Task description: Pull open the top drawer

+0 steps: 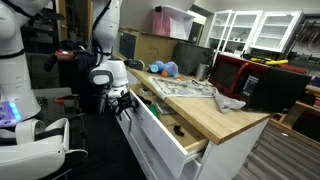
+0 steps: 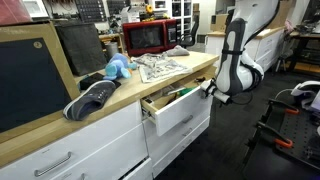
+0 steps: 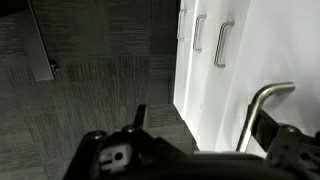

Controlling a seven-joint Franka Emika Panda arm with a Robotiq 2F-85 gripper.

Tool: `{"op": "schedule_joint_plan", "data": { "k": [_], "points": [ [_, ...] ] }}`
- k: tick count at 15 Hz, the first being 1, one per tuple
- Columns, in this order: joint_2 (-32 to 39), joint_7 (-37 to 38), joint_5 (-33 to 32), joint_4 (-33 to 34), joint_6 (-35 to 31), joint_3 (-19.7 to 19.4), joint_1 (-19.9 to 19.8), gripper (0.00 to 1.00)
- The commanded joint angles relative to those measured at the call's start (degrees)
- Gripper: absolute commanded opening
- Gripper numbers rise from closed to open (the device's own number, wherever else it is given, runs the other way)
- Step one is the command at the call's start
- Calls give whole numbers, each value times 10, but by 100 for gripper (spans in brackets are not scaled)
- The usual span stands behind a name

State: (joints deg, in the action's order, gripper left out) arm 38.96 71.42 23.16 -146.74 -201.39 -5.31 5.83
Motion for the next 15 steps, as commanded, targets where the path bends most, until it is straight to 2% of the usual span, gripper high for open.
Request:
{"op": "schedule_joint_plan", "data": {
  "k": [1, 5, 10, 15],
  "points": [
    [1, -21, 22, 6, 1, 11, -7, 100],
    [5, -24, 26, 16, 4, 11, -7, 100],
    [19, -50, 65, 59, 11, -21, 45, 100],
    [6, -67, 93, 68, 27, -54, 94, 100]
  ]
}}
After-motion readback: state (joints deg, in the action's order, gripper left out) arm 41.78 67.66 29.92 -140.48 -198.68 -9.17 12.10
